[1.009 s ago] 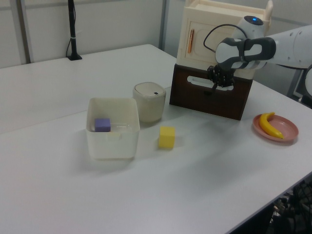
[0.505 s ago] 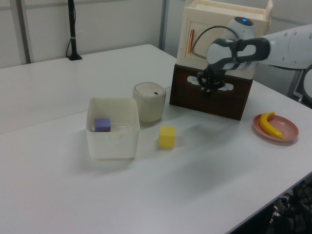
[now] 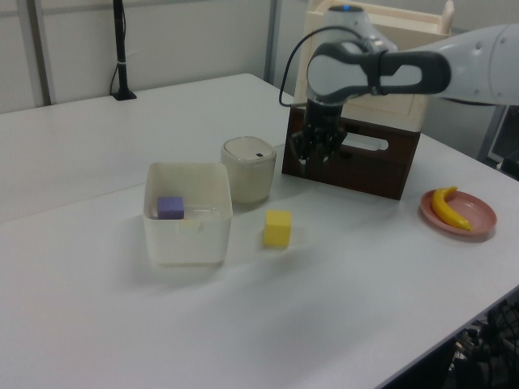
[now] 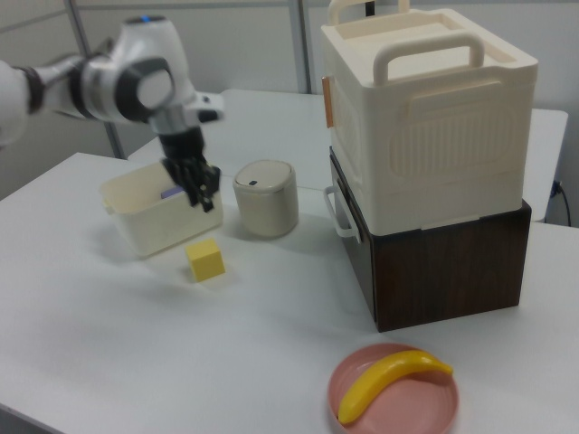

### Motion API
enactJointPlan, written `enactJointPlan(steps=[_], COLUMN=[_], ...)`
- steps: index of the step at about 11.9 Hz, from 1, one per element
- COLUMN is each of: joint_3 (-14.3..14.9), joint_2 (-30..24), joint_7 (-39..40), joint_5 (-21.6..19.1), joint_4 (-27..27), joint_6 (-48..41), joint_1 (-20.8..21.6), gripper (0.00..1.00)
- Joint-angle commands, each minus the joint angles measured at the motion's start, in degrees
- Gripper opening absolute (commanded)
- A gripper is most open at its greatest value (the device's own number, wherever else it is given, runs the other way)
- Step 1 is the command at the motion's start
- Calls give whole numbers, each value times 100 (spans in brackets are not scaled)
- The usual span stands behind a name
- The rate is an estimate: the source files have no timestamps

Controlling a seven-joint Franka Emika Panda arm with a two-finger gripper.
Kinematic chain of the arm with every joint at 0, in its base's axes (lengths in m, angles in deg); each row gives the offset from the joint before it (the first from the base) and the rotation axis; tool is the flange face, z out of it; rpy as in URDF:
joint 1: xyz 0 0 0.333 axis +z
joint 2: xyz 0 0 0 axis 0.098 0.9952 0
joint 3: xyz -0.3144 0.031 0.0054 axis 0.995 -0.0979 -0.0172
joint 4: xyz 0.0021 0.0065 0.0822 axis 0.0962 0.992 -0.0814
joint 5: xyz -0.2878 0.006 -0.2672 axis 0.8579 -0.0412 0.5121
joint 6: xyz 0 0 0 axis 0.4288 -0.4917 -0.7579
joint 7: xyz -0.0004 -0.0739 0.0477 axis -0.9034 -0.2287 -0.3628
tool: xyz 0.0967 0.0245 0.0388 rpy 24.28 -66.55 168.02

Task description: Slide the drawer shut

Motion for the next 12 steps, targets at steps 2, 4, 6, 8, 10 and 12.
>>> enactJointPlan(steps=[2, 4, 6, 8, 10, 12], joint_3=[-298, -132, 298, 335, 335, 344], joint_2=[-827, -1029, -1083, -1075, -1066, -1074], joint_7=[334, 55, 105, 132, 132, 140], joint_5=[654, 622, 185, -20, -38, -55], joint_4=[130, 60, -132, -142, -142, -151], joint_6=[-941, -987, -995, -978, -961, -978], joint_1=[-76, -207, -164, -172, -164, -172], gripper=[100, 100, 100, 100, 100, 100])
